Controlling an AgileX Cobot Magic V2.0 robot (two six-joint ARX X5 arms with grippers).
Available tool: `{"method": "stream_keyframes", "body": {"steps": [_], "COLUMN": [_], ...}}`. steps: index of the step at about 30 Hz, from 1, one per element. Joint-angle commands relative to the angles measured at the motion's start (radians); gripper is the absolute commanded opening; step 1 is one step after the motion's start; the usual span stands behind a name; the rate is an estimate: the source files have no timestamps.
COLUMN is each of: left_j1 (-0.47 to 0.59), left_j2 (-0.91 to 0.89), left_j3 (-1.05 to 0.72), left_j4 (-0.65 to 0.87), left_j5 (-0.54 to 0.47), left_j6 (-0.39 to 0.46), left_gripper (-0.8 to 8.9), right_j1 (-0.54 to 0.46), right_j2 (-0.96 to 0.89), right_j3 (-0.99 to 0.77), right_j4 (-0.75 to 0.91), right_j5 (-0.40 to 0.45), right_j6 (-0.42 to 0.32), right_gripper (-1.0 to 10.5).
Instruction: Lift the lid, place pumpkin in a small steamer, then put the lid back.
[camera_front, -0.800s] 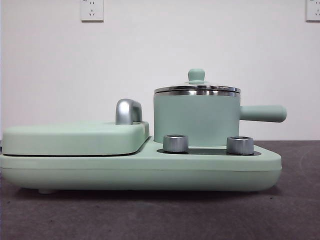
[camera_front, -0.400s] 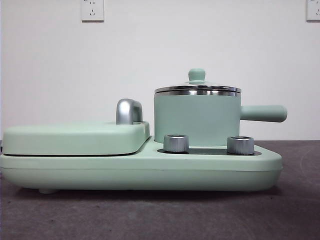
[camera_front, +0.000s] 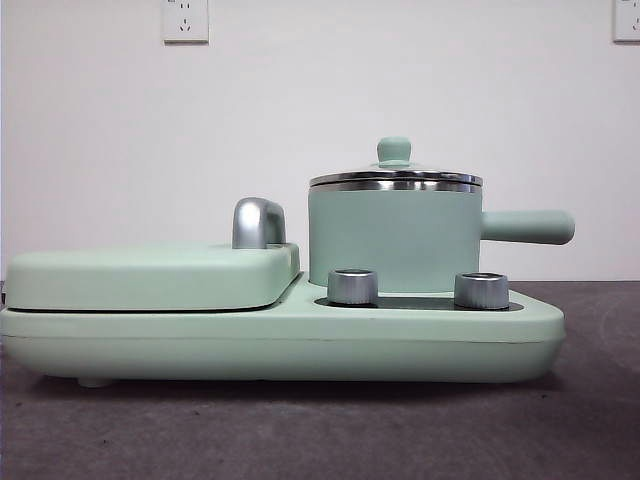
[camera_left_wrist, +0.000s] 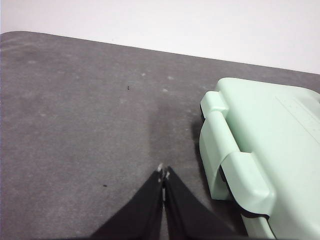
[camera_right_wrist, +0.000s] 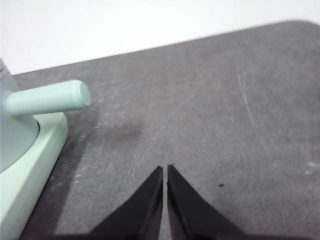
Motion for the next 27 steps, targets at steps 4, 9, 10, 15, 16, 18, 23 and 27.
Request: {"method": "stream_keyframes", "body": {"steps": [4,9,10,15,16,18,23,27], "left_j1": [0.0,0.0,0.0,0.0,0.0,0.0,0.0,0.0], "left_j2": [-0.002,-0.002,-0.002,-0.002,-0.002,-0.002,-0.002,-0.002], "left_j3": [-0.019,-0.019,-0.019,-0.019,-0.019,-0.019,-0.019,-0.019], "left_j4": [-0.008,-0.008,-0.008,-0.008,-0.008,-0.008,-0.008,-0.008], "left_j5": [-0.003,-0.002,-0.003,-0.003,-0.003,-0.003,-0.003,-0.002], "left_j6": [0.007,0.007,0.007,0.007,0.007,0.007,0.007,0.007], "left_gripper": [0.06,0.06,0.06,0.06,0.06,0.06,0.06,0.06], "right_j1": [0.001,0.003,0.008,0.039,0.042,0.045,0.045,0.045], "right_j2": [-0.002,-0.002,-0.002,-0.002,-0.002,-0.002,-0.002,-0.002], "right_j3": [-0.006,-0.006,-0.006,-0.006,-0.006,-0.006,-0.006,-0.006], "right_j4": [-0.003,-0.003,-0.003,-0.003,-0.002,0.003,0.016,0.016], "right_j5": [-0.004,-0.004,-0.003,-0.002,-0.002,-0.002,-0.002,-0.002], "right_j6": [-0.121,-0.172,-0.182,-0.201,-0.201,-0.201,-0.201,-0.201], "right_gripper": [0.1,0.1,0.1,0.1,0.1,0.1,0.1,0.1]}}
